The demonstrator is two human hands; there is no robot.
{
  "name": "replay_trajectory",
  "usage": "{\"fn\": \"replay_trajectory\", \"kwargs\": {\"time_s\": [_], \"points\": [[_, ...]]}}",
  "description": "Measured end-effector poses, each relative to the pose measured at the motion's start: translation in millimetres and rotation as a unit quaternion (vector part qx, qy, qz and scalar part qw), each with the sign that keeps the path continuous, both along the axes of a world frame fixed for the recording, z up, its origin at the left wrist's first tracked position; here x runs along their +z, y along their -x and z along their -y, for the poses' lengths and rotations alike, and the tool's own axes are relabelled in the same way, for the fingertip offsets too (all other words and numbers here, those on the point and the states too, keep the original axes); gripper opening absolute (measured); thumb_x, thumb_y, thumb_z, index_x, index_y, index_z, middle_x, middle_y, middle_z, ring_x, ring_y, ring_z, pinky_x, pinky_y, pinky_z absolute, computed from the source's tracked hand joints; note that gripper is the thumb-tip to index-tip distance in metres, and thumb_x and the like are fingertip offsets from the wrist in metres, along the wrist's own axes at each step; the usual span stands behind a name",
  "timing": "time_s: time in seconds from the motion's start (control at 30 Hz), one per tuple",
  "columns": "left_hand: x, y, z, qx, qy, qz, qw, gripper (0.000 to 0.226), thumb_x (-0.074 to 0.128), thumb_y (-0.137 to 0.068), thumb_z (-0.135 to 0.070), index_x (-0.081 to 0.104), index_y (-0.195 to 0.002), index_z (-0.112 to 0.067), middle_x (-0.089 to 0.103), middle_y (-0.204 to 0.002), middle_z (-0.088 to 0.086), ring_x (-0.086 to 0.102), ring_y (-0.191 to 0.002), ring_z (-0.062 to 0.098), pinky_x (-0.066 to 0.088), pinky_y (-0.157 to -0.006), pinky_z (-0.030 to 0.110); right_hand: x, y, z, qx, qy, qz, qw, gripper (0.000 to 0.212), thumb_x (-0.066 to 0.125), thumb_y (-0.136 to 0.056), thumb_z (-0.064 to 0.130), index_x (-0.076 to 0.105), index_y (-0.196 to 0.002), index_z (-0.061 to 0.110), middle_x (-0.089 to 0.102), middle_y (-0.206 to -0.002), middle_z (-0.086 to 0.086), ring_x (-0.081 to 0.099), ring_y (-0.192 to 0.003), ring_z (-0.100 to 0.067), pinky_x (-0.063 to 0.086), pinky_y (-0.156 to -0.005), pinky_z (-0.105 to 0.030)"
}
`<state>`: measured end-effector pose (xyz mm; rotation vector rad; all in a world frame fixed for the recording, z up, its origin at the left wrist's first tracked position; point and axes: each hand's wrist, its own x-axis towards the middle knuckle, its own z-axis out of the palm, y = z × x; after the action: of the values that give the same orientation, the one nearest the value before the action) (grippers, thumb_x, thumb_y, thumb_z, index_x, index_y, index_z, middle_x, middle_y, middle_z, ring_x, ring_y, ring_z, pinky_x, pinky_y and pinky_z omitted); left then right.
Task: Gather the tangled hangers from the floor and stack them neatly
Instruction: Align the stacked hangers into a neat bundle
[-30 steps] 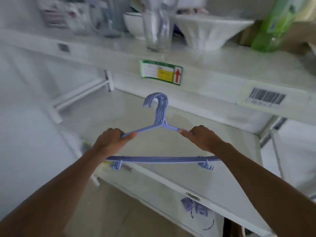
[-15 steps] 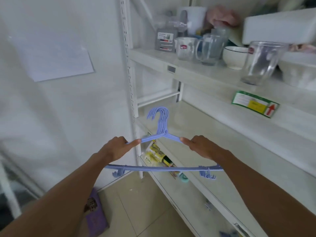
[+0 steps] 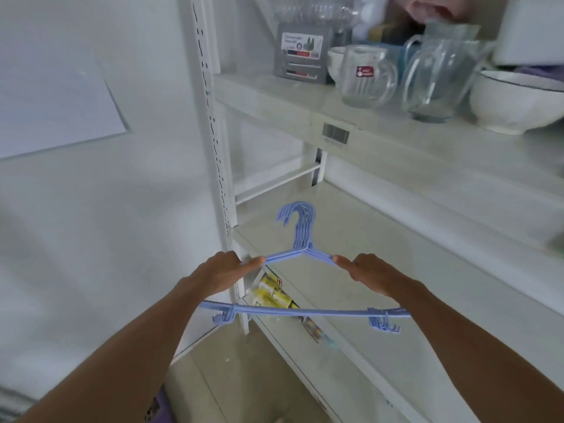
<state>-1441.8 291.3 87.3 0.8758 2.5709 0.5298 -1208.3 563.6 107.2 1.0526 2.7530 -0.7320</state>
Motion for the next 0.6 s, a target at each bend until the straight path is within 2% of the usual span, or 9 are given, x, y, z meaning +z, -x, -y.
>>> {"fn": "replay_trajectory", "kwargs": {"time_s": [0.1,0.17,0.23,0.27,0.33,0.4,0.47,0.53,0.6], "points": [[-18,47,-28,0.009,0.002,0.017,1.000,0.091,0.032,-0.056,-0.108,0.029,-0.052,-0.018,0.039,-0.046,-0.003,0.043,-0.045,0.017,0.041,-0.058,0.032,-19,56,-35,-0.007,-0.003,0.006,1.000,0.093,0.025,-0.059,0.108,0.045,-0.050,0.017,0.045,-0.038,0.006,0.047,-0.044,-0.018,0.043,-0.065,-0.032],[-25,72,-47,0.003,0.032,0.036,0.999,0.096,0.031,-0.056,-0.108,0.036,-0.051,-0.013,0.045,-0.047,-0.003,0.047,-0.046,0.019,0.042,-0.060,0.033,-38,87,-57,-0.015,0.006,0.027,1.000,0.095,0.027,-0.055,0.109,0.052,-0.048,0.018,0.051,-0.039,0.005,0.054,-0.047,-0.020,0.047,-0.069,-0.032],[-28,101,-71,0.002,0.043,0.045,0.998,0.107,0.030,-0.055,-0.109,0.048,-0.065,-0.004,0.052,-0.055,-0.003,0.054,-0.054,0.021,0.046,-0.065,0.035,-49,116,-77,-0.032,0.016,0.043,0.998,0.094,0.028,-0.055,0.109,0.055,-0.049,0.019,0.058,-0.047,0.003,0.062,-0.055,-0.022,0.053,-0.079,-0.035],[-25,106,-81,-0.009,0.038,0.035,0.999,0.109,0.029,-0.054,-0.109,0.054,-0.074,-0.005,0.057,-0.062,-0.002,0.059,-0.062,0.022,0.049,-0.070,0.036,-51,122,-84,-0.030,0.004,0.031,0.999,0.095,0.028,-0.055,0.109,0.055,-0.051,0.018,0.061,-0.052,0.002,0.064,-0.058,-0.023,0.054,-0.082,-0.037],[-30,134,-107,-0.019,0.050,0.049,0.997,0.104,0.026,-0.055,-0.109,0.059,-0.077,-0.013,0.063,-0.073,0.000,0.066,-0.074,0.024,0.054,-0.079,0.039,-62,149,-107,-0.051,0.017,0.037,0.998,0.095,0.027,-0.054,0.109,0.050,-0.051,0.018,0.057,-0.054,0.001,0.059,-0.056,-0.022,0.053,-0.081,-0.038],[-40,151,-130,-0.029,0.054,0.061,0.996,0.096,0.028,-0.056,-0.108,0.054,-0.058,-0.015,0.059,-0.058,-0.001,0.061,-0.059,0.021,0.052,-0.071,0.037,-71,163,-125,-0.060,0.022,0.047,0.997,0.091,0.025,-0.057,0.108,0.051,-0.055,0.021,0.057,-0.059,0.002,0.058,-0.059,-0.022,0.050,-0.077,-0.038],[-43,149,-141,-0.041,0.042,0.097,0.993,0.092,0.031,-0.062,-0.105,0.054,-0.052,-0.016,0.055,-0.049,-0.003,0.054,-0.047,0.019,0.046,-0.060,0.030,-73,159,-133,-0.057,0.031,0.057,0.996,0.092,0.022,-0.061,0.107,0.053,-0.064,0.021,0.062,-0.070,0.000,0.061,-0.069,-0.022,0.049,-0.079,-0.039],[-56,165,-158,-0.069,0.031,0.118,0.990,0.084,0.035,-0.071,-0.097,0.064,-0.066,-0.019,0.059,-0.055,-0.003,0.053,-0.046,0.015,0.041,-0.052,0.024,-77,171,-146,-0.056,0.024,0.076,0.995,0.097,0.019,-0.060,0.107,0.062,-0.076,0.021,0.065,-0.081,-0.003,0.063,-0.076,-0.023,0.050,-0.083,-0.041],[-73,190,-180,-0.102,0.004,0.117,0.988,0.074,0.042,-0.081,-0.087,0.069,-0.079,-0.018,0.064,-0.063,-0.002,0.056,-0.049,0.012,0.041,-0.050,0.021,-89,185,-162,-0.070,0.020,0.086,0.994,0.102,0.019,-0.063,0.105,0.071,-0.103,0.026,0.068,-0.104,-0.004,0.065,-0.092,-0.024,0.051,-0.095,-0.042]]}}
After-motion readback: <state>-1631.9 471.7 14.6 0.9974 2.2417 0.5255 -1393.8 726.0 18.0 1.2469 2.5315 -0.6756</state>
